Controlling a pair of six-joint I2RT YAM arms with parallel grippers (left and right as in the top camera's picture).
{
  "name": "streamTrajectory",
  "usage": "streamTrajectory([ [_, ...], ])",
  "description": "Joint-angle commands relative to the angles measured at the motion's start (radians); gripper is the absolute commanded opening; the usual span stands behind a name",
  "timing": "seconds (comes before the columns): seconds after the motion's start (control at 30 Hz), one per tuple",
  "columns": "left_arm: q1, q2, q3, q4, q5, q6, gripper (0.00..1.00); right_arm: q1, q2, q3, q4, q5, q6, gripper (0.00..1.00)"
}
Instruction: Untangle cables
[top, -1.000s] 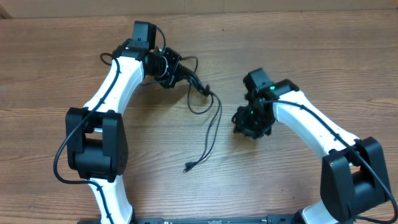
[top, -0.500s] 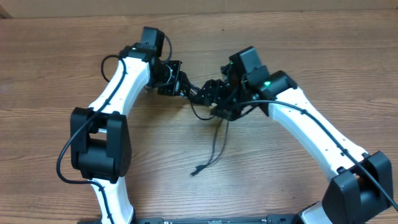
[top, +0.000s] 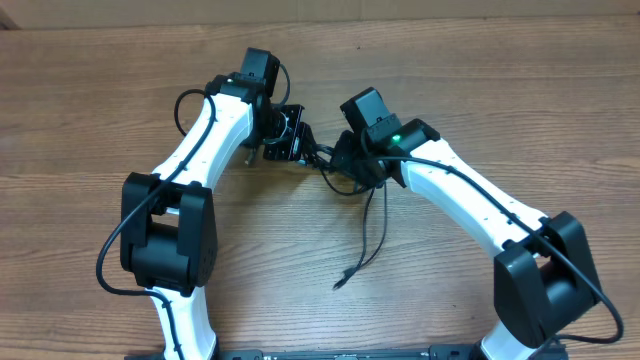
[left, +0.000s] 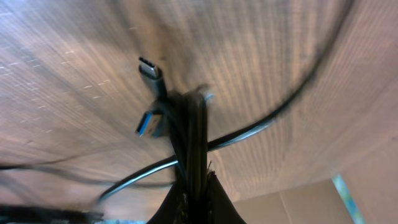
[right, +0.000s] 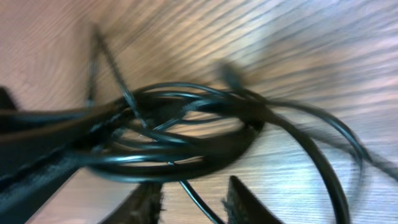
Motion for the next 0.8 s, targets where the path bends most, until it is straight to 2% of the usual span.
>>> streamTrajectory([
  [0.0, 0.004, -0.019, 0.017, -0.031, 0.038, 0.024, 0.04, 0.001, 0.021, -0.016, 0.002, 0.117, -0.048, 0.24],
  [0.33, 0.008, -0.019, 0.017, 0.001, 0.248, 0.017, 0.04, 0.043, 0.059, -0.1, 0.011, 0.142, -0.046, 0.2],
  [0.5, 0.008, -0.019, 0.017, -0.023, 0.319, 0.04, 0.04, 0.031, 0.059, -0.106, 0.007, 0.193, -0.059, 0.23],
  [0.57, 0.013, -0.019, 0.017, 0.001, 0.314, 0.049, 0.04, 0.03, 0.059, -0.106, -0.018, 0.15, -0.127, 0.2],
  [0.63, 0.024, -0.019, 0.017, 0.087, 0.314, 0.105, 0.04, 0.03, 0.059, -0.106, -0.049, 0.064, -0.214, 0.17],
  [0.77, 0.054, -0.019, 0.017, 0.388, 0.335, 0.188, 0.04, 0.04, 0.059, -0.106, -0.142, -0.193, -0.569, 0.21],
])
